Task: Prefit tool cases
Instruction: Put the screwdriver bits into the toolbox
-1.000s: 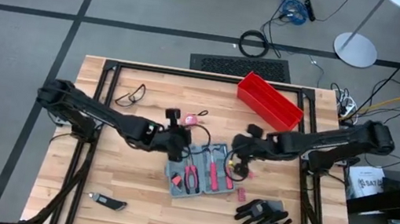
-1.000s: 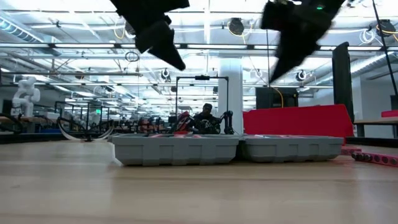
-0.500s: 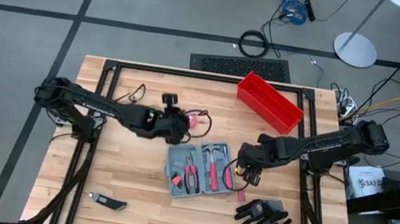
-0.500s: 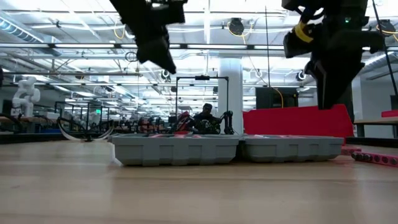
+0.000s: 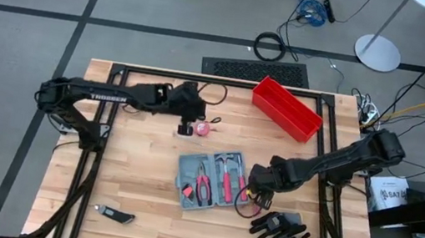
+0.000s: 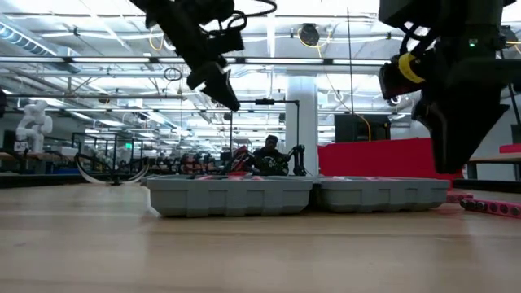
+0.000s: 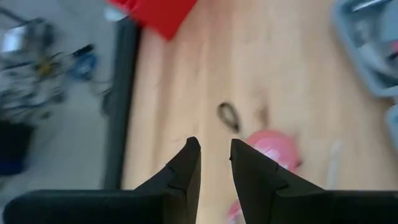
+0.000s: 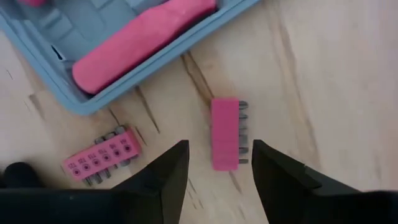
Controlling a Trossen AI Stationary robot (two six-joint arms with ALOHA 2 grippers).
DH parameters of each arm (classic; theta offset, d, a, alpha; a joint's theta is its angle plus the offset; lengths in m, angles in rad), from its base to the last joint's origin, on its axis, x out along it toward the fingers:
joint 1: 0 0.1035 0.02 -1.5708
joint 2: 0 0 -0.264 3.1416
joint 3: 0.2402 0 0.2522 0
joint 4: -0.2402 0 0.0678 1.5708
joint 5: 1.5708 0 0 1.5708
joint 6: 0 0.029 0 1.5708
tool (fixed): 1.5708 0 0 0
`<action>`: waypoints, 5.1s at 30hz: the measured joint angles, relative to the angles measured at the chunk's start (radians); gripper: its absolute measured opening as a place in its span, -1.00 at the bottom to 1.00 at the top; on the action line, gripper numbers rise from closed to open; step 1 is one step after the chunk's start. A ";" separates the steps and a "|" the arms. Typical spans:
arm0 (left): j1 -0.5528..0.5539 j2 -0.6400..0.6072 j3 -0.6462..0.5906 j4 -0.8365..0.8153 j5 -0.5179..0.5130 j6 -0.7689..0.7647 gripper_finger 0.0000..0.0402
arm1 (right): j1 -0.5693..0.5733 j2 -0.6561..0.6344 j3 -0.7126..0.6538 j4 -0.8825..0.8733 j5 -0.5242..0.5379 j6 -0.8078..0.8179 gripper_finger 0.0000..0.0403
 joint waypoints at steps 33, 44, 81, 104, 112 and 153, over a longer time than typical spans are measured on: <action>0.126 0.001 -0.032 0.112 0.125 0.078 -0.54 | 0.156 0.233 0.016 0.233 -0.155 0.755 -0.44; 0.161 0.001 -0.032 0.112 0.127 0.080 -0.54 | 0.138 0.159 0.146 0.121 -0.010 0.757 -0.76; 0.013 0.002 -0.402 0.196 0.434 -0.061 -0.54 | -0.048 0.723 0.993 -0.437 -0.125 0.620 -0.77; -0.012 0.092 -0.404 0.276 0.427 -0.261 -0.54 | -0.061 0.755 0.992 -0.430 -0.131 0.742 -0.73; -0.016 0.133 -0.402 0.293 0.431 -0.256 -0.54 | -0.064 0.755 0.992 -0.431 -0.133 0.738 -0.24; -0.045 0.186 -0.402 0.332 0.433 -0.296 -0.54 | -0.060 0.743 0.993 -0.404 -0.165 0.651 -1.00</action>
